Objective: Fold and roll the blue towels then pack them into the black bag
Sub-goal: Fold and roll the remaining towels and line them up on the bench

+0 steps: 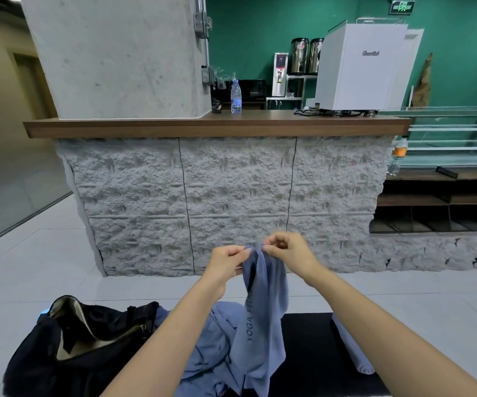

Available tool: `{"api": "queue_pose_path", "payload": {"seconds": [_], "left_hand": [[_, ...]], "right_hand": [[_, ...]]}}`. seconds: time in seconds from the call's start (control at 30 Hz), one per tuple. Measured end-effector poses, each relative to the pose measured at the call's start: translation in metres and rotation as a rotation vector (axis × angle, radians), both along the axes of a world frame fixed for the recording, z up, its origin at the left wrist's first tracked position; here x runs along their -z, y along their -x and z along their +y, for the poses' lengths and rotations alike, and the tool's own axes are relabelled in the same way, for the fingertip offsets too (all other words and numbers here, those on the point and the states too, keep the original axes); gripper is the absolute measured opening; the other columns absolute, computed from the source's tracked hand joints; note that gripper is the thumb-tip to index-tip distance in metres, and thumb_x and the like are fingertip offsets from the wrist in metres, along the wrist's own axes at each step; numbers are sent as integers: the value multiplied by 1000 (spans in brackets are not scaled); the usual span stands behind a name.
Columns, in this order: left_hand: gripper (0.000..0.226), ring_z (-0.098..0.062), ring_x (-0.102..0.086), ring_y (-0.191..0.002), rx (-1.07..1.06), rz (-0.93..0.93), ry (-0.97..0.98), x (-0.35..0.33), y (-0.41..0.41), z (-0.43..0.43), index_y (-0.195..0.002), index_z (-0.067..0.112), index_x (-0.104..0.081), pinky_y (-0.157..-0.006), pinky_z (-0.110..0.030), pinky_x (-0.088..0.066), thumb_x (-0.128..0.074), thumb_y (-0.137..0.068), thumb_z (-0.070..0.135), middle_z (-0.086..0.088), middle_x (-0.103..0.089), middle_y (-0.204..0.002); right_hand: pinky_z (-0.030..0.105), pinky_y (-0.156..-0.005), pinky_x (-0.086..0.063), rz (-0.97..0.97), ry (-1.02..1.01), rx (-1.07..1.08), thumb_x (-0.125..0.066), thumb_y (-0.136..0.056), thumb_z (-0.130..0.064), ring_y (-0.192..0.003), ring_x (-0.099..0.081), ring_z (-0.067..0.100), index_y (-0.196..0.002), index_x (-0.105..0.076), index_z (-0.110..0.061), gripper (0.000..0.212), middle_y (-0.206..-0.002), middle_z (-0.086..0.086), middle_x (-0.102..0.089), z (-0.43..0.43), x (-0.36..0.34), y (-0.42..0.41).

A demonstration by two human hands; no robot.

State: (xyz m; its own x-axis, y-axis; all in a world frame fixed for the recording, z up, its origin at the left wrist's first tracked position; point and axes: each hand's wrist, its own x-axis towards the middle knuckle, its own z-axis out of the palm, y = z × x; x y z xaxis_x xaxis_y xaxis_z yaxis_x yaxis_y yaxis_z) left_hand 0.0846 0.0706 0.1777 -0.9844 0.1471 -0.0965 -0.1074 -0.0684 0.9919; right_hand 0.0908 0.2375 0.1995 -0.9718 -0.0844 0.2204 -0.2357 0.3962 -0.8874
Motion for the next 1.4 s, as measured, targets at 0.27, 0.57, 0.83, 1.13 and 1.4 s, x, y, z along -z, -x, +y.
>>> {"api": "queue_pose_path", "payload": {"seconds": [0.27, 0.57, 0.83, 1.13, 1.4], "left_hand": [[16, -18, -66, -79, 25, 57, 13, 1, -4, 7, -93, 5, -73, -69, -23, -54, -57, -92, 9, -10, -72, -89], [13, -14, -56, -81, -105, 247, 76, -9, 4, -2, -86, 14, -68, -73, -26, -45, -59, -91, 6, -5, -65, -85], [18, -13, -51, -76, -310, 315, 92, -44, 51, -58, -83, 13, -63, -73, -28, -40, -52, -94, 4, -3, -61, -83], [11, -18, -46, -75, -436, 215, 173, -5, 63, -108, -89, 1, -62, -58, -25, -36, -52, -93, -2, -4, -55, -70], [17, -19, -56, -83, -489, 157, 21, 2, 58, -108, -106, 2, -64, -77, -32, -44, -58, -91, 4, -7, -64, -94]], "right_hand": [[21, -57, -41, -78, 99, 51, -70, -84, -20, -61, -51, 12, -73, -62, -11, 16, -61, -2, -58, -11, 16, 1], [16, -53, -31, -67, 125, -109, -67, -86, -25, -54, -39, 6, -70, -54, -15, 23, -57, -7, -46, -2, 17, -4], [23, -75, -24, -13, -905, -223, -56, -71, -72, -80, -36, 11, -67, -48, -23, 49, -73, -8, -42, 64, 74, -16], [37, -93, -28, 285, -1161, -15, -43, -94, -50, -126, -33, 20, -90, -73, -34, 34, -141, -23, -38, 113, 58, -1], [30, -79, -49, 180, -483, 385, -73, -81, -22, -81, -61, 17, -84, -77, -10, 12, -89, -4, -70, 113, 6, 24]]}}
